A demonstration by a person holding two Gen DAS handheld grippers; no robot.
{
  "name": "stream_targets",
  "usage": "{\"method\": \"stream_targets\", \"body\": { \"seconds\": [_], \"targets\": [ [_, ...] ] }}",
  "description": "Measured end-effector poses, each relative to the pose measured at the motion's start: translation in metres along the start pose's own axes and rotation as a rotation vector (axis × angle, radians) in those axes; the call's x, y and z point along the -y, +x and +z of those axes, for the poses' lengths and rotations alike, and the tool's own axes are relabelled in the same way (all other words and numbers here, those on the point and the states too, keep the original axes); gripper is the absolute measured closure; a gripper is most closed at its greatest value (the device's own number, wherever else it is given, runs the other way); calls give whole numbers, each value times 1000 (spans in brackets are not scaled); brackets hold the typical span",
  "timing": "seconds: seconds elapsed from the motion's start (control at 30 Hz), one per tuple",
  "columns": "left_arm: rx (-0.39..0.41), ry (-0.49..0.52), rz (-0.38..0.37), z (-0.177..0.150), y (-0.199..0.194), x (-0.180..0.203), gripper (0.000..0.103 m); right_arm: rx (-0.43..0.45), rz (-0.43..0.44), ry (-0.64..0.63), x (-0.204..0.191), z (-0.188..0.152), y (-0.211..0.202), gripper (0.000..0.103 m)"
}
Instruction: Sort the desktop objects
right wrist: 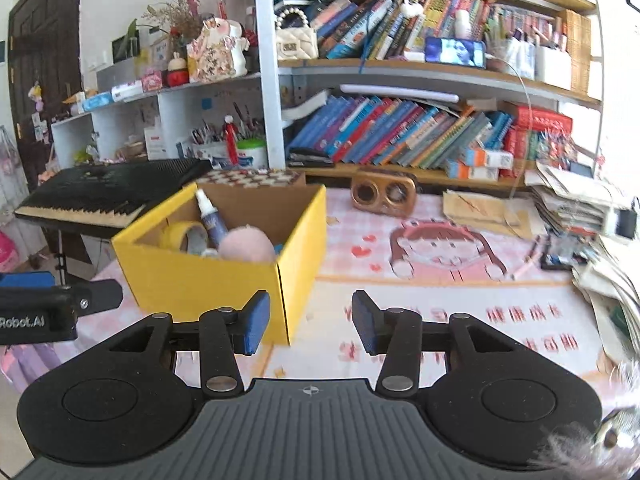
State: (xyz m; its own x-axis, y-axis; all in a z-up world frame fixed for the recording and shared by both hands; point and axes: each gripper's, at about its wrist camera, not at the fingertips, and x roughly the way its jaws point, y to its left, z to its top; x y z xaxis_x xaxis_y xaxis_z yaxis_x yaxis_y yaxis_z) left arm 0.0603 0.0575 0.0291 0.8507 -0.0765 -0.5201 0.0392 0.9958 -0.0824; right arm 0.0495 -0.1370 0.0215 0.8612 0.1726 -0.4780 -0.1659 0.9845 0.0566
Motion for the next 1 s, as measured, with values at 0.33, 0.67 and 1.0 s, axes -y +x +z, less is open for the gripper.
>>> {"method": "stream_targets", "body": {
  "seconds": [0.33, 0.67, 1.0],
  "targets": [
    [-33, 34, 33, -28, -9, 26, 7, -35, -34, 24, 13, -39, -28, 53],
    [-118, 61, 33, -49, -16, 41, 1, -64, -55, 44, 19, -52, -38, 27],
    [-137, 56, 66, -55, -23, 42, 0, -112, -92, 41, 18, -60, -44, 16]
  ]
}}
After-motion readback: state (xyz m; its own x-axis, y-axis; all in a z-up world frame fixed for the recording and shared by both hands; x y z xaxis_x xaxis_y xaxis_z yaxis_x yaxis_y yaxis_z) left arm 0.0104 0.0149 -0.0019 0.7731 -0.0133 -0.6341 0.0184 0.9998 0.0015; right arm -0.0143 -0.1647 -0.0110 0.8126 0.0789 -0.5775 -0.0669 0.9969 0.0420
